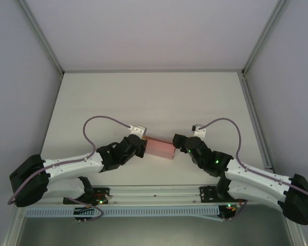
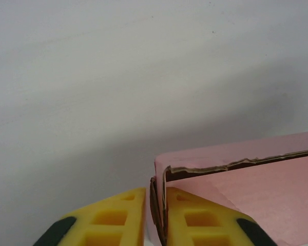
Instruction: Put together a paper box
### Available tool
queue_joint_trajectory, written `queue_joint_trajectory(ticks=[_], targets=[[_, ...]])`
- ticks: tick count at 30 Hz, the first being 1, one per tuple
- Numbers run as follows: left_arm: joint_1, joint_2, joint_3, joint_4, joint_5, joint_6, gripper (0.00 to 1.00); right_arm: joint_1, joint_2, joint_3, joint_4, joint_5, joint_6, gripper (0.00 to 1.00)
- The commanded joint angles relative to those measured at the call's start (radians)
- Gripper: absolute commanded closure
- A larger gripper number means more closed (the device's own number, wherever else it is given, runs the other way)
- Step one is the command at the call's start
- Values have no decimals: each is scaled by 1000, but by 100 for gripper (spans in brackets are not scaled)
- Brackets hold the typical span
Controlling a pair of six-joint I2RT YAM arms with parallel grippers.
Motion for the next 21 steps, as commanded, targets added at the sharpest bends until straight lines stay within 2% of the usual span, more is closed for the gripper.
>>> queue_joint_trajectory(ticks=[1, 5, 11, 14, 15, 18, 20, 21], targets=[[-20, -2, -3, -121, 3, 8, 78, -3, 20, -36, -56, -51, 74, 32], [-23, -25, 7, -149, -3, 2, 75, -2, 55, -64, -34, -123, 83, 34], [-25, -48, 30, -172, 17, -5, 68, 24, 138, -68, -24, -117, 52, 35], [-25, -79, 43, -195, 59, 1, 52, 34, 183, -60, -46, -90, 52, 36], [-25, -92, 43, -203, 71, 7, 39, 36, 194, -58, -47, -91, 49, 35], [-25, -139, 41, -228, 81, 5, 10, 45, 211, -60, -39, -88, 44, 35], [-25, -167, 43, -249, 80, 1, 0, 49, 215, -60, -41, -82, 43, 35], [-24, -180, 52, -268, 65, -18, 0, 49, 212, -61, -38, -81, 39, 36]])
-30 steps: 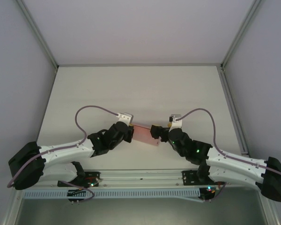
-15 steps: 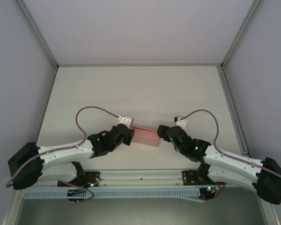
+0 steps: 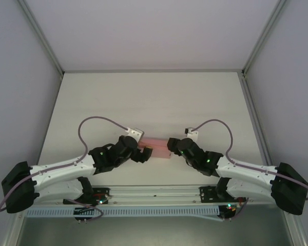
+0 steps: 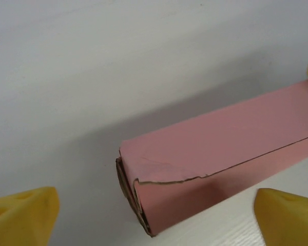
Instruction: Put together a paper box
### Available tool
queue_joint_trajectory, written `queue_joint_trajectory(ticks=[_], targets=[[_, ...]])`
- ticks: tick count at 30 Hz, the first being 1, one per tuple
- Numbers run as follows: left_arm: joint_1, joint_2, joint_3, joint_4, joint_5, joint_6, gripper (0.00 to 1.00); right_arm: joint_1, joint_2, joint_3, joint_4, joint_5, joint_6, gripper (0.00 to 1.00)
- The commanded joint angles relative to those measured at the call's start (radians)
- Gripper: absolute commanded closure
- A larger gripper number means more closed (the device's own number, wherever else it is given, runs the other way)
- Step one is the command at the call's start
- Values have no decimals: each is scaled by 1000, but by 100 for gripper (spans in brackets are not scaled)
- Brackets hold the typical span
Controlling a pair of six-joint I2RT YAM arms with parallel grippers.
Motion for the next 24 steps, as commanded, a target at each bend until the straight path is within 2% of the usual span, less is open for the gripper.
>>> queue_joint_trajectory(ticks=[1, 3, 8, 16, 19, 24], targets=[[-4, -54, 44, -81, -2, -30, 0, 14, 40, -48, -163, -13, -35, 36], [9, -72, 70, -108, -27, -70, 0, 15, 37, -64, -143, -16, -44, 36], [107, -85, 117, -136, 20, -154, 0, 18, 29, -105, -71, -23, -77, 36], [328, -28, 57, 19, 389, -179, 0, 18, 52, -96, -60, -17, -117, 36], [354, 7, 25, 45, 446, -178, 2, 19, 57, -93, -60, -13, -114, 36], [395, 53, -70, 119, 515, -212, 13, 19, 51, -101, -59, -10, -111, 36]])
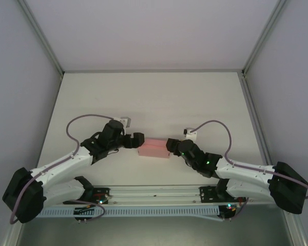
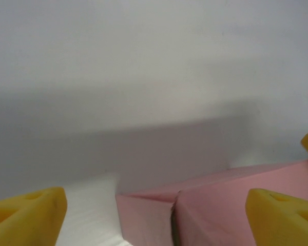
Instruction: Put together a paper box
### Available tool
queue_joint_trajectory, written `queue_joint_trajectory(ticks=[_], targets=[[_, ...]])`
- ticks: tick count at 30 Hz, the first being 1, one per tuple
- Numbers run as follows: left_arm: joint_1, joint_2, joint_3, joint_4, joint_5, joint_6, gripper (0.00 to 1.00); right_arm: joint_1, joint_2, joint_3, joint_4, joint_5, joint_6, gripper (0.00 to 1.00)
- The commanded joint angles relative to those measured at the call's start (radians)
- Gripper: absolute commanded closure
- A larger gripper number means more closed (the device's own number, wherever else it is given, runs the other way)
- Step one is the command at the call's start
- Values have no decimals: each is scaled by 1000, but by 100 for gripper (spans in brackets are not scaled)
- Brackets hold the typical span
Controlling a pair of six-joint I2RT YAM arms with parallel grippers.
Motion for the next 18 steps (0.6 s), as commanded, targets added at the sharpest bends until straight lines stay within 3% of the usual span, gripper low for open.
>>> queue_joint_trajectory(ticks=[1, 10, 18], targets=[[27, 31, -67, 84, 98, -38, 17, 12, 39, -54, -189, -12, -42, 36], [39, 50, -197, 229, 161, -95, 35, 12, 54, -89, -137, -18, -50, 36], [88, 28, -335, 438, 286, -151, 42, 11, 107, -139, 4, -18, -119, 39]])
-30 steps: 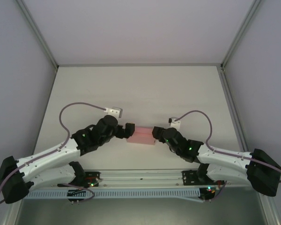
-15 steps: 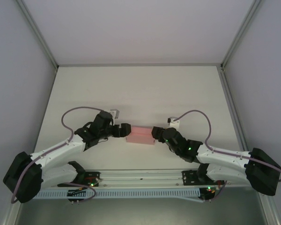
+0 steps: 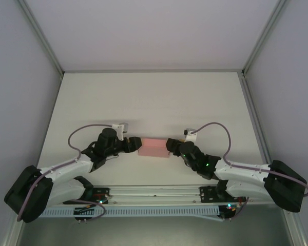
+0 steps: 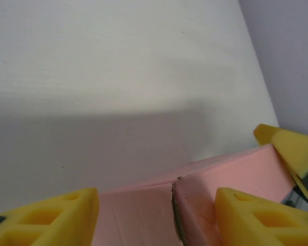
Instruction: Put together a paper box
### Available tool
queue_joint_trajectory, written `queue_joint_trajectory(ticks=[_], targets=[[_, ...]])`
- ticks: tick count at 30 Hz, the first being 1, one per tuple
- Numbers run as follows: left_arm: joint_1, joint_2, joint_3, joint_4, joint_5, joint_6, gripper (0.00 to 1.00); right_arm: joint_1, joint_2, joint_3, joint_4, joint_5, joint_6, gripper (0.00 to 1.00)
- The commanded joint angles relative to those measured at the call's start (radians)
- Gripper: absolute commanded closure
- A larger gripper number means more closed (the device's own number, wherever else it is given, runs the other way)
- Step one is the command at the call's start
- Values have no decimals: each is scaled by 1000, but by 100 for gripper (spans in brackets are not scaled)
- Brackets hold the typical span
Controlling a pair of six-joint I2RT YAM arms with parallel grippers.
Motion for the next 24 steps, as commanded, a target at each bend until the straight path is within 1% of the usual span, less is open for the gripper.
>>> queue_joint_trajectory(ticks=[1, 3, 4, 5, 7, 10, 12, 14, 18, 20, 21, 23, 24], targets=[[29, 22, -90, -2, 83, -27, 42, 8, 74, -74, -175, -41, -89, 40], [38, 38, -119, 72, 122, -31, 51, 7, 90, -80, -165, -37, -87, 40], [39, 51, -130, 107, 135, -35, 57, 6, 98, -84, -164, -33, -79, 41], [40, 68, -136, 143, 149, -39, 69, 4, 107, -89, -154, -37, -72, 41], [43, 103, -156, 204, 178, -43, 87, 2, 121, -105, -105, -55, -71, 42], [46, 140, -193, 333, 220, -48, 99, 1, 139, -132, -21, -62, -78, 43], [47, 163, -202, 371, 238, -32, 100, 0, 150, -139, 4, -69, -93, 44], [49, 189, -193, 366, 247, -11, 100, -4, 156, -133, -1, -75, -100, 49], [48, 242, -176, 385, 279, -3, 100, -7, 157, -129, 0, -78, -109, 50], [49, 252, -163, 378, 297, 7, 100, -7, 154, -137, 4, -64, -104, 56], [48, 253, -159, 368, 295, 5, 100, -7, 154, -143, 12, -60, -105, 58], [47, 252, -155, 359, 299, 7, 77, -8, 154, -148, 20, -61, -118, 58], [48, 249, -149, 344, 300, 11, 75, -9, 155, -152, 26, -63, -133, 58]])
